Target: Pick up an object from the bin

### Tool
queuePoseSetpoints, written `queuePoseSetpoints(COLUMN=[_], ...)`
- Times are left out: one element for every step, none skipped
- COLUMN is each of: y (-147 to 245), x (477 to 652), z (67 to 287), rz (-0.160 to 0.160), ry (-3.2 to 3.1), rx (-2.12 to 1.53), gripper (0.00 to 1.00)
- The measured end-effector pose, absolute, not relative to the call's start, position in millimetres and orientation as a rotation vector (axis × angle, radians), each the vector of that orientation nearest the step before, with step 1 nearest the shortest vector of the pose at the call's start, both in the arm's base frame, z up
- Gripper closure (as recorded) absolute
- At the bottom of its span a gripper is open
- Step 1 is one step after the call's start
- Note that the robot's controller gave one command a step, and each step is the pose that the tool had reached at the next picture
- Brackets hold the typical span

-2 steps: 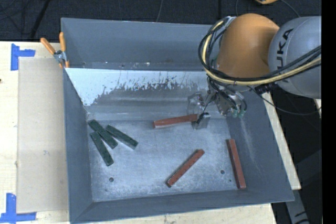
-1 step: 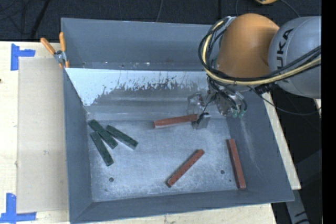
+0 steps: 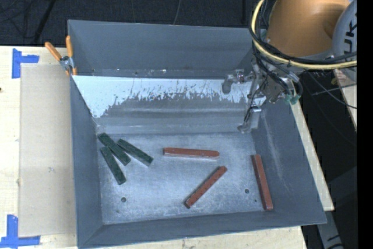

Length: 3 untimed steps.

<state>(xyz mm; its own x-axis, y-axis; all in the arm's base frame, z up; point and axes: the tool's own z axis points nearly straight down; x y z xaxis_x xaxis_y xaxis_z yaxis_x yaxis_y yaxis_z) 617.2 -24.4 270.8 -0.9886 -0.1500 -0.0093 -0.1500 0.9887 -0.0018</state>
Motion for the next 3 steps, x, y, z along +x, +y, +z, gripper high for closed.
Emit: queuePoseSetpoints(y=[-24.2,-3.6,1.9], x=[616.1,597.8,603.6], z=[266.5,213.5,154.7], rz=[0.000,-0.001,0.001], ry=[3.130,3.130,3.137], rx=[-0.236,-0.193,-0.043], gripper=[0.00,0.00,0.00])
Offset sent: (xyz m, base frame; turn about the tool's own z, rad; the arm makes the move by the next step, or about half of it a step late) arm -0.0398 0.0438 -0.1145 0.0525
